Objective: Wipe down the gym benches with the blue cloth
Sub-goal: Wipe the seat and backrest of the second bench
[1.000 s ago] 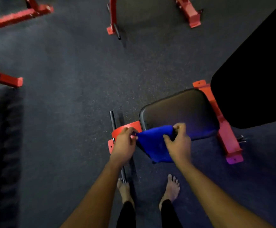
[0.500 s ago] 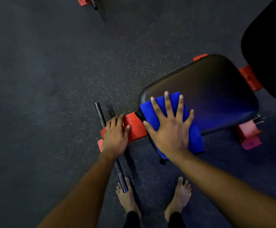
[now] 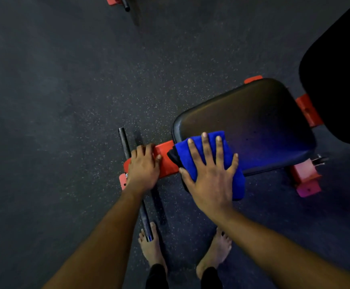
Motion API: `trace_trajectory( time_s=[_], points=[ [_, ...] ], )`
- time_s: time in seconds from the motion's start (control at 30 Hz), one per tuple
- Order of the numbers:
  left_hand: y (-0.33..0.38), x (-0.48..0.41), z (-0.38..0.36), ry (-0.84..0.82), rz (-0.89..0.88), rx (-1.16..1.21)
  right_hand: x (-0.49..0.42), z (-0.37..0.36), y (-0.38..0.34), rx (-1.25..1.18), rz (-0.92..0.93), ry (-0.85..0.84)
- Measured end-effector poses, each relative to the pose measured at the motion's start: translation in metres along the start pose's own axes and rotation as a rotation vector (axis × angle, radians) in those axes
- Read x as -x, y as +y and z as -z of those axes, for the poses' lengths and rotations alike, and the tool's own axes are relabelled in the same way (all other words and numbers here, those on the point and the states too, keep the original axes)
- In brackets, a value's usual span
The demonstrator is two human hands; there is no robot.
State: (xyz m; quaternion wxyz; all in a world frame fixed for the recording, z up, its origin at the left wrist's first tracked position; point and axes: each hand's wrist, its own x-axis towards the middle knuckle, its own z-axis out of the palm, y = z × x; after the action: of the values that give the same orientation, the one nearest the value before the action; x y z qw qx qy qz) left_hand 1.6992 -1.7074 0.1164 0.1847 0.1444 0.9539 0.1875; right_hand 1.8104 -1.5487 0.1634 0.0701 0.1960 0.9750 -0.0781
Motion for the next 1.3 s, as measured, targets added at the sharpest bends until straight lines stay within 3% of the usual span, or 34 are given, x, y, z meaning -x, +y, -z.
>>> trace_trajectory(
  time_s=[0.2, 0.33, 0.43, 0.57, 0.73, 1.0, 1.17, 1.3],
  points=[
    [-0.002, -0.001, -0.006, 0.008, -0.025, -0.072, -0.079, 0.006, -0.018, -0.010, 0.090, 0.007],
    [-0.004, -0.002, -0.008, 0.004, -0.031, -0.103, -0.133, 0.011, -0.021, -0.061, 0.030, 0.008],
    [-0.004, -0.002, -0.005, 0.001, -0.039, -0.091, -0.113, 0.009, -0.022, -0.046, 0.071, 0.086],
    [-0.002, 0.000, -0.001, 0.003, -0.052, -0.082, -0.062, 0.000, -0.015, 0.052, 0.273, 0.046],
    [-0.002, -0.001, 0.001, -0.038, -0.057, -0.112, -0.100, 0.005, -0.005, 0.057, 0.342, 0.000],
    [-0.002, -0.003, 0.008, -0.096, -0.032, -0.112, -0.100, 0.003, -0.029, -0.065, 0.015, 0.107],
    [-0.001, -0.003, 0.010, -0.118, -0.026, -0.088, -0.115, 0.013, 0.007, 0.042, 0.315, 0.020],
    [0.000, -0.001, 0.011, -0.132, -0.029, -0.091, -0.159, 0.023, 0.020, -0.118, -0.138, 0.009]
  ],
)
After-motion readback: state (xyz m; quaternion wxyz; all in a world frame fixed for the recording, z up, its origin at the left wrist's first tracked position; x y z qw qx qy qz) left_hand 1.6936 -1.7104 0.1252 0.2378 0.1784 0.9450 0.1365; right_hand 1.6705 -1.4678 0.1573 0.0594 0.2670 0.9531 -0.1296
